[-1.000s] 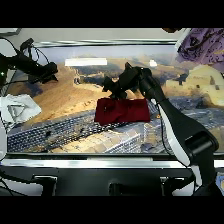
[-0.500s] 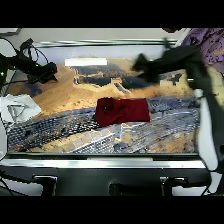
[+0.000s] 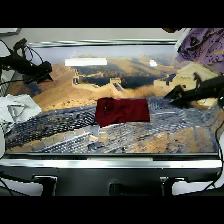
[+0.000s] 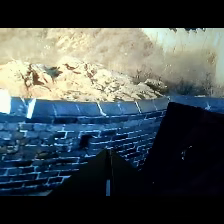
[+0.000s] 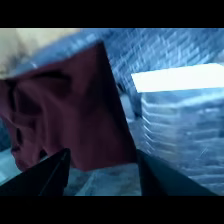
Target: Fold the clothes and pants, and hang the long-sleeved shirts on hangers.
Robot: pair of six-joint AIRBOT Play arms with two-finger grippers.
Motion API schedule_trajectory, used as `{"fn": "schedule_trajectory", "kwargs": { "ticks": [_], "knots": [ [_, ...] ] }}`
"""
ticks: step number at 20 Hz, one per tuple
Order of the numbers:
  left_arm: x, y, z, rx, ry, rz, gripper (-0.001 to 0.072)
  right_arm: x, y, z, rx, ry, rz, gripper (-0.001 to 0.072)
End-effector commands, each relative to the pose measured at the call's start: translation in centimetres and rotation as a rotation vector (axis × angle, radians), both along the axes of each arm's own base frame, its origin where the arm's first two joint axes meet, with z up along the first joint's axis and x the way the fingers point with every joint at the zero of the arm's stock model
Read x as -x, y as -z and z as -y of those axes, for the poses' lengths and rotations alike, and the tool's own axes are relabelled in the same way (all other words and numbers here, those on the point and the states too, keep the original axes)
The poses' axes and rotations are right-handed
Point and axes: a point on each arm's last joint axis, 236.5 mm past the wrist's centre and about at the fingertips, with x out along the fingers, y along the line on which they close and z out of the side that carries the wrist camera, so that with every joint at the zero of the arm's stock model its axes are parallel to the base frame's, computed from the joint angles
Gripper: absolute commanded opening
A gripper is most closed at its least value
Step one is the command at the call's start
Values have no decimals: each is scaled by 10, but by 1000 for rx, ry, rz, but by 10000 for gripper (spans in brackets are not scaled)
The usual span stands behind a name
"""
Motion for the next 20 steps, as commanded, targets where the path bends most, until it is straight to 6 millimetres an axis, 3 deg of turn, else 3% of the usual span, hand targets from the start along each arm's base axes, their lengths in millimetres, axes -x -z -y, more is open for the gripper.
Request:
{"fn": "schedule_trajectory", "kwargs": {
  "ticks": [1,5,9,11,12,13,14,17,20],
  "knots": [
    [0,0,-2,0,-4,1,19,14,57,-26,-87,-48,-44,493],
    [0,0,-2,0,-3,1,19,5,95,-67,-87,-103,-53,491],
    [0,0,-2,0,-3,0,18,-6,104,-93,-70,-117,-16,469],
    [0,0,-2,0,-3,0,18,-10,103,-102,-66,-123,2,319],
    [0,0,-2,0,-3,0,18,-11,103,-105,-65,-125,8,195],
    [0,0,-2,0,-3,0,19,-13,98,-108,-72,-129,16,71],
    [0,0,-2,0,-3,0,18,-17,91,-109,-79,-129,28,29],
    [0,0,-1,0,-2,0,19,-42,58,-101,-80,-84,55,28],
    [0,0,-1,0,-2,0,19,-74,13,-89,-77,-10,91,28]
  ]
}}
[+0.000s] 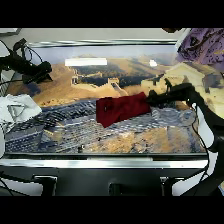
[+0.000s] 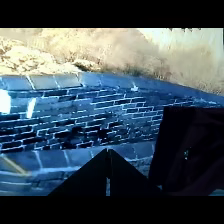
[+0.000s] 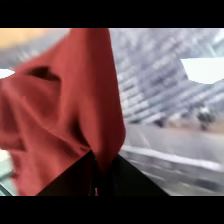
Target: Fold the clothes and pants, and hang the long-sleeved shirts on hangers.
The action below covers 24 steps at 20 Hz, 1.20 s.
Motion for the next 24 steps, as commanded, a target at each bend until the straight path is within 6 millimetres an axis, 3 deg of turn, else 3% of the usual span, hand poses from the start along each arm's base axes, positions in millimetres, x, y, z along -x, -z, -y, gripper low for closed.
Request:
{"fn": "schedule_trajectory", "kwargs": {
  "ticks": [1,6,13,18,24],
  "knots": [
    [0,0,0,0,0,0,19,-33,-52,15,-3,90,35,28],
    [3,1,0,-1,3,-15,19,-77,-127,69,-5,291,129,27],
    [7,3,0,-2,7,-32,19,-100,-203,176,-34,613,237,26],
    [12,4,0,-3,11,-51,19,-85,-227,260,1,869,253,26],
    [13,4,0,-3,12,-57,19,-50,-236,330,69,1116,194,27]
  ]
}}
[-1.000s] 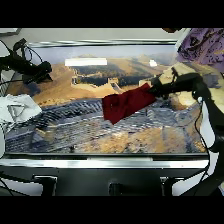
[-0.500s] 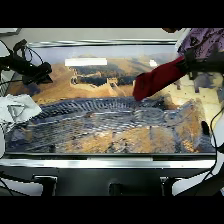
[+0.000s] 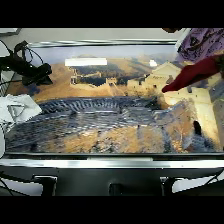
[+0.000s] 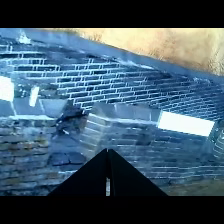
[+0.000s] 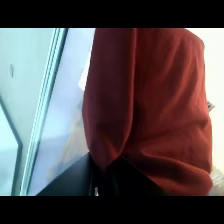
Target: Fold the clothes and pants, and hang the long-sleeved shirts on hangers.
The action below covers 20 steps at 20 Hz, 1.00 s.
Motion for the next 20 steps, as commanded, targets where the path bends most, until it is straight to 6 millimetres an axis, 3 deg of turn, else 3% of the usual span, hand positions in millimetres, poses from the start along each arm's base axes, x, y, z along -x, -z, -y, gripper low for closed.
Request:
{"fn": "schedule_trajectory", "kwargs": {
  "ticks": [1,5,8,17,20],
  "knots": [
    [3,1,0,-1,3,-15,19,25,-9,44,24,172,-40,27],
    [8,2,0,-3,7,-34,19,65,3,71,109,290,-199,27],
    [10,3,0,-4,10,-42,19,97,27,76,163,283,-371,29],
    [13,3,-1,-12,36,-49,19,182,58,91,300,254,-751,27],
    [14,4,-1,-12,38,-54,19,214,81,88,322,238,-871,27]
  ]
}}
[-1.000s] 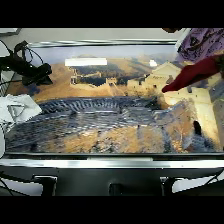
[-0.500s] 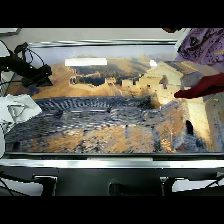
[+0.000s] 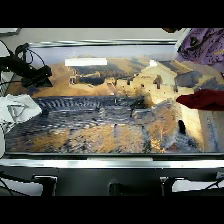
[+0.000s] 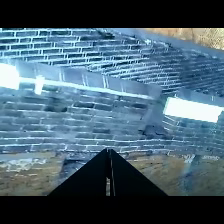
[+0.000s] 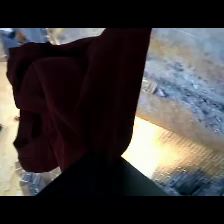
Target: Fold the clothes and pants, and hang the long-sleeved shirts on hangers.
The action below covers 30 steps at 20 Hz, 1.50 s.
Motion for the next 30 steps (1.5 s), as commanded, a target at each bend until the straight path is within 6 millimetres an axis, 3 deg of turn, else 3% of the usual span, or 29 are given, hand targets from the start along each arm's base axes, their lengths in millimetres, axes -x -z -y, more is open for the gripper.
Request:
{"fn": "schedule_trajectory", "kwargs": {
  "ticks": [1,8,15,18,26,27,28,29,30],
  "knots": [
    [3,0,0,-1,5,-9,18,51,28,1,23,8,-190,27],
    [6,1,0,-2,8,-24,19,156,109,-16,-71,127,-260,27],
    [6,1,0,-2,8,-24,19,207,165,-50,-148,122,-376,28],
    [6,1,0,-2,8,-24,19,219,173,-54,-153,127,-414,29],
    [6,1,0,-2,8,-24,19,233,167,-38,-80,107,-481,43],
    [6,1,0,-2,8,-24,19,234,167,-39,-85,109,-486,152],
    [6,1,0,-2,8,-24,19,236,167,-41,-93,111,-494,355],
    [6,1,0,-2,8,-24,19,235,166,-42,-98,85,-497,469],
    [6,1,0,-2,8,-24,18,227,162,-37,-77,30,-473,473]
  ]
}}
